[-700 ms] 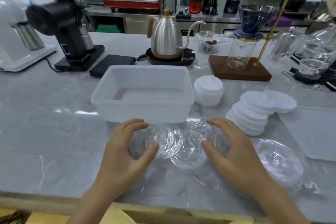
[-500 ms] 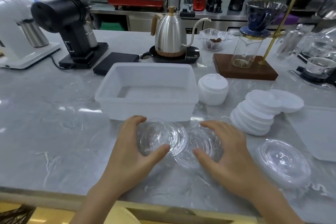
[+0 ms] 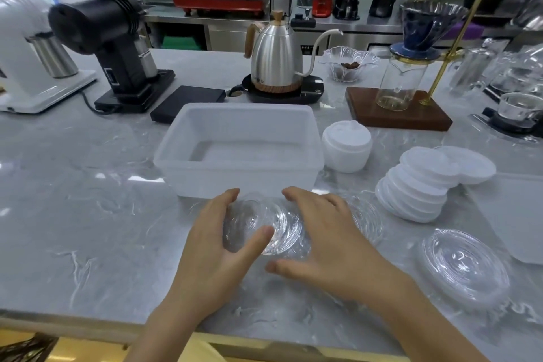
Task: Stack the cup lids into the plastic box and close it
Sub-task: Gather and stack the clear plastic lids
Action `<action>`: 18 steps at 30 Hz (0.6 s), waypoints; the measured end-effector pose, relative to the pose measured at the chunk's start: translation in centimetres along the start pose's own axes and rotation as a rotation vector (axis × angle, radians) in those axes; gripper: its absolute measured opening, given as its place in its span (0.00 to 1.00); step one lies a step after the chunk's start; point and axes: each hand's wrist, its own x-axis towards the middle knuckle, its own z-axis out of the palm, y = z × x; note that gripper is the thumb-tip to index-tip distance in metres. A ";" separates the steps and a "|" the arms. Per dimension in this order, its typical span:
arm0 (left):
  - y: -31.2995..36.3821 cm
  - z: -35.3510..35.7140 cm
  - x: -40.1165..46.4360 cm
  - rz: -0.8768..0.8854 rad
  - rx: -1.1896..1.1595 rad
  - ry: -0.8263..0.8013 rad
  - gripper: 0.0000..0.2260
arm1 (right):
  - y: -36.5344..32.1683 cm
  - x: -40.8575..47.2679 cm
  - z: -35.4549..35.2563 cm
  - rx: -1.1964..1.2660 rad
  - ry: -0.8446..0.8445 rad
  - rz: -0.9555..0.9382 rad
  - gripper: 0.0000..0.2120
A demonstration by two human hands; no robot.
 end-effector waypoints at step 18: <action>1.4 0.5 0.0 -0.201 -0.694 0.043 0.27 | 0.9 -0.8 -1.3 -0.012 0.066 0.001 0.32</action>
